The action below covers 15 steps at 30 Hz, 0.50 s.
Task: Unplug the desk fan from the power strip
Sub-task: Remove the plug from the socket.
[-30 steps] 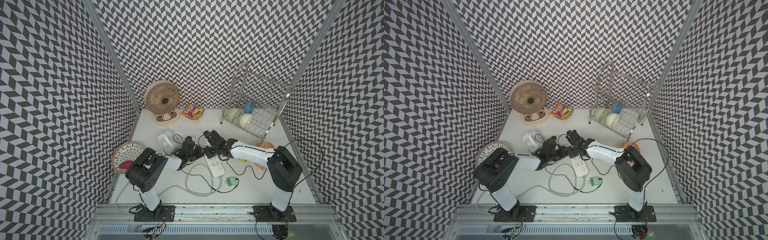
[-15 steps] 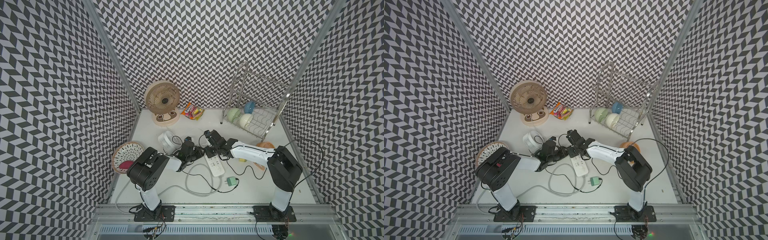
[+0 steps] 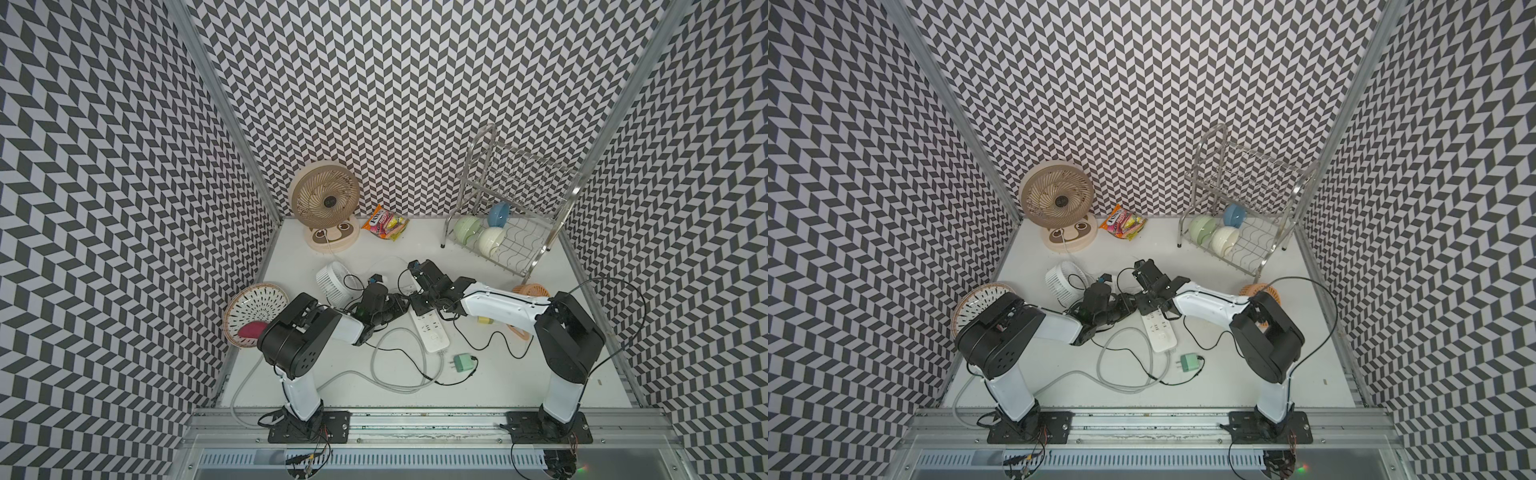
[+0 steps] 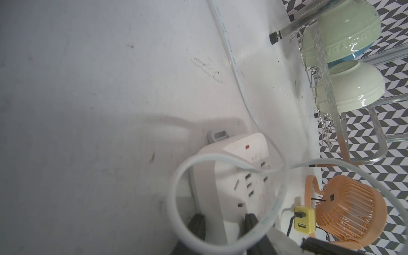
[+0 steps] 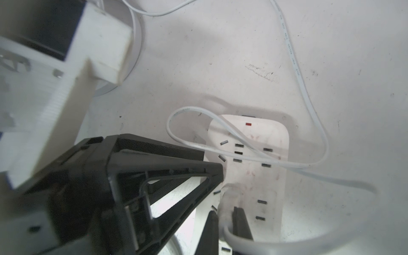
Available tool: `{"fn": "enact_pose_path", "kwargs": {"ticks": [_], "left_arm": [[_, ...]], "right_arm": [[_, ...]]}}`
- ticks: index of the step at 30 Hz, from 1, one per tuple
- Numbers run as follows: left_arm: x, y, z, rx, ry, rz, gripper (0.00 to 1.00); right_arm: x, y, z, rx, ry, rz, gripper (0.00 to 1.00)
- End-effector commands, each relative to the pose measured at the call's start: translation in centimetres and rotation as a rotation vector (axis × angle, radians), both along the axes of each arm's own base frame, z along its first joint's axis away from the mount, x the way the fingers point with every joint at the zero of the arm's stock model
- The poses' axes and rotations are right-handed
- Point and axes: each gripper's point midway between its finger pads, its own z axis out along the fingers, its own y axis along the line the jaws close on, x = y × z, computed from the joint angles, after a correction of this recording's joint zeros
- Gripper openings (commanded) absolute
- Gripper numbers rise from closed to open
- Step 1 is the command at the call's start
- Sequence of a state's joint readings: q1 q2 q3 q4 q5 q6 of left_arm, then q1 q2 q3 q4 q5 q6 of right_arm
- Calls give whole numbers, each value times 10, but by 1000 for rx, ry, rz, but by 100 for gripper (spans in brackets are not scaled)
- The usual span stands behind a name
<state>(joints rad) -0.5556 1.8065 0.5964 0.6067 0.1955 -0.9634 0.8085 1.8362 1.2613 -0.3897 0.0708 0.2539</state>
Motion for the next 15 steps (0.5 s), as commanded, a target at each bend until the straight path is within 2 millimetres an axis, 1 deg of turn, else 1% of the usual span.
{"fn": "enact_pose_path", "kwargs": {"ticks": [1, 3, 4, 5, 6, 7, 9, 10, 11, 12, 13, 14, 15], "left_arm": [[-82, 63, -107, 316, 389, 34, 34], [-83, 64, -107, 320, 390, 37, 34], [-83, 64, -107, 320, 390, 36, 34], [-83, 64, -107, 324, 390, 36, 34], [-82, 64, -107, 324, 388, 37, 34], [-82, 65, -106, 326, 386, 38, 34], [-82, 65, -106, 325, 385, 41, 34], [-82, 65, -106, 326, 385, 41, 34], [-82, 65, -107, 327, 386, 41, 34], [-82, 66, -107, 329, 386, 41, 35], [-82, 66, -106, 329, 384, 43, 34], [-81, 66, -105, 330, 381, 47, 35], [-81, 66, -105, 331, 380, 47, 35]], "right_arm": [[37, 25, 120, 246, -277, -40, 0], [24, 39, 125, 305, -260, 73, 0], [26, 37, 126, 297, -262, 56, 0], [34, 25, 123, 249, -273, -25, 0], [39, 19, 122, 223, -283, -62, 0], [37, 19, 122, 229, -278, -51, 0], [23, 37, 125, 295, -251, 73, 0], [25, 35, 123, 290, -251, 51, 0], [29, 30, 120, 263, -247, 5, 0], [37, 18, 116, 209, -263, -61, 0], [37, 18, 117, 214, -262, -53, 0], [35, 24, 122, 249, -262, -15, 0], [26, 34, 125, 294, -248, 57, 0]]}}
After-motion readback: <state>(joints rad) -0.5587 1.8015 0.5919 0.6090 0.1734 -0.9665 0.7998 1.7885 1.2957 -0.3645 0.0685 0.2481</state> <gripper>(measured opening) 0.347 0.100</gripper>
